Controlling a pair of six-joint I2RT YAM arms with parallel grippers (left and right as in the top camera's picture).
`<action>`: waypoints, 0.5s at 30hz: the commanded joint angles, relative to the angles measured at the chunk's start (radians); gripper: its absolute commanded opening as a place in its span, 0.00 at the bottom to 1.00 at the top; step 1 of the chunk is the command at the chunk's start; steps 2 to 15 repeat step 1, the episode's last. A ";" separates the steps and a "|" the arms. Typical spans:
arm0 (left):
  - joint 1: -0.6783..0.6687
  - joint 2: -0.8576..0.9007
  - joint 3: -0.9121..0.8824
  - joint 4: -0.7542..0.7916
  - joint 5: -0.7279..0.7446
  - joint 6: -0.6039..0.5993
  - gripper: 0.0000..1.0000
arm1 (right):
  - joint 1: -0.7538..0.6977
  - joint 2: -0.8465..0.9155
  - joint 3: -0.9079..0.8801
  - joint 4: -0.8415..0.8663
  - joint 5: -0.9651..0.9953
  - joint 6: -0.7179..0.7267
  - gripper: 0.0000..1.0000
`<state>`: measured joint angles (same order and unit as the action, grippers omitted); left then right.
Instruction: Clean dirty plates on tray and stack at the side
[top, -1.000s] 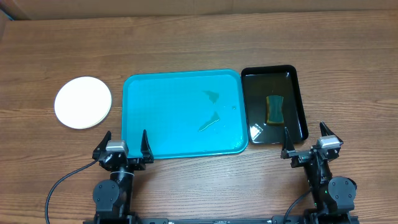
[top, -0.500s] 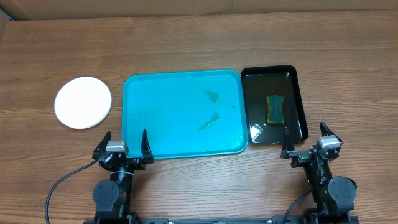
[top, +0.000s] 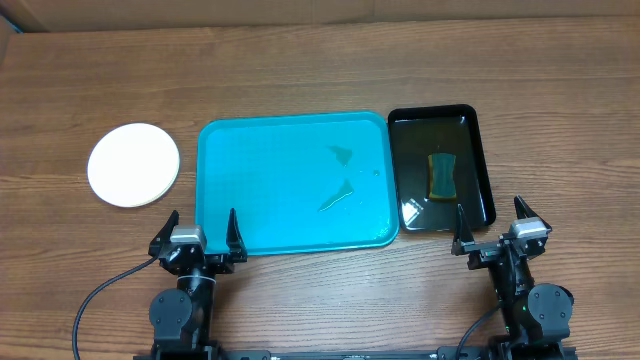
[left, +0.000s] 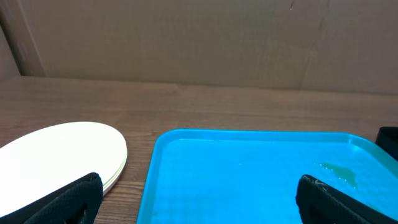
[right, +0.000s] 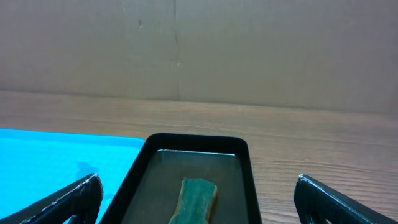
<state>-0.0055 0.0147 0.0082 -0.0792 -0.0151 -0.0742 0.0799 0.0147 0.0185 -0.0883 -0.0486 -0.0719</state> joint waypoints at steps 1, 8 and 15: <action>0.005 -0.010 -0.003 0.001 0.014 0.018 1.00 | -0.004 -0.012 -0.011 0.007 -0.006 -0.004 1.00; 0.005 -0.010 -0.003 0.001 0.014 0.018 1.00 | -0.004 -0.012 -0.011 0.007 -0.006 -0.004 1.00; 0.005 -0.010 -0.003 0.001 0.014 0.018 1.00 | -0.004 -0.012 -0.011 0.007 -0.006 -0.004 1.00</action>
